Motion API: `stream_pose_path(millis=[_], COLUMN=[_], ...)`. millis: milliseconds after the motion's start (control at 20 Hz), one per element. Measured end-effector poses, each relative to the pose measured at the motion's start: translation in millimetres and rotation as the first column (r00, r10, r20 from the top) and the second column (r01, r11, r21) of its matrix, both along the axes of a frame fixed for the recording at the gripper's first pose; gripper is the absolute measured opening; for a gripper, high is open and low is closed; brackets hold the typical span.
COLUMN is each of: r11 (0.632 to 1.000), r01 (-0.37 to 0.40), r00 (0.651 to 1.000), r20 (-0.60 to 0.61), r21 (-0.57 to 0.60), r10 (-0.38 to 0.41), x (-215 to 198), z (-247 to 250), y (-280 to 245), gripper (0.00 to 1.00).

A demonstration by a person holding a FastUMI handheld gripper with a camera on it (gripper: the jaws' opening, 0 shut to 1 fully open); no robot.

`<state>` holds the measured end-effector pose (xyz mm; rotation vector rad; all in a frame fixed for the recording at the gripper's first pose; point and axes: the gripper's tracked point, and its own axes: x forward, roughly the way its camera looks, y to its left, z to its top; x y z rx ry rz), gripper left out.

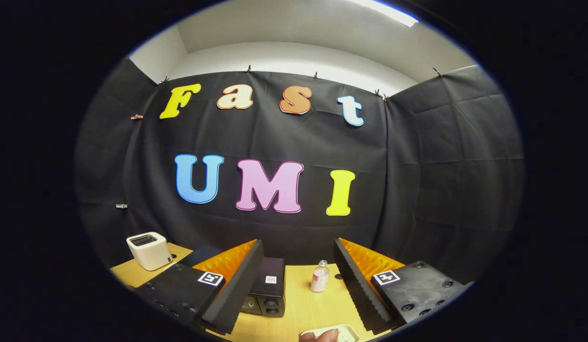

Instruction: Open the toaster oven, put the food inside, and close the toaster oven door.

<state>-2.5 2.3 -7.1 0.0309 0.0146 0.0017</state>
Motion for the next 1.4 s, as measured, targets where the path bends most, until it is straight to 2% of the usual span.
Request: stream_pose_path(millis=[250,600,750,950,1400], r11=[0.999,0.988,0.986,0.987,0.994], r01=[-0.033,-0.141,-0.135,-0.141,-0.098], r00=[0.999,0.989,0.983,0.968,0.929], r20=[-0.012,-0.036,-0.108,-0.198,-0.353], r21=[0.040,0.066,0.099,0.078,0.046], r10=[0.033,0.144,0.146,0.154,0.107], x=[7.1,19.6,30.7,42.1,66.2], z=[-15.7,-68.5,-112.5,-163.6,-239.6], y=[41.6,151.6,185.3,219.1,228.1], gripper=[0.97,0.97,0.97,0.98,0.98])
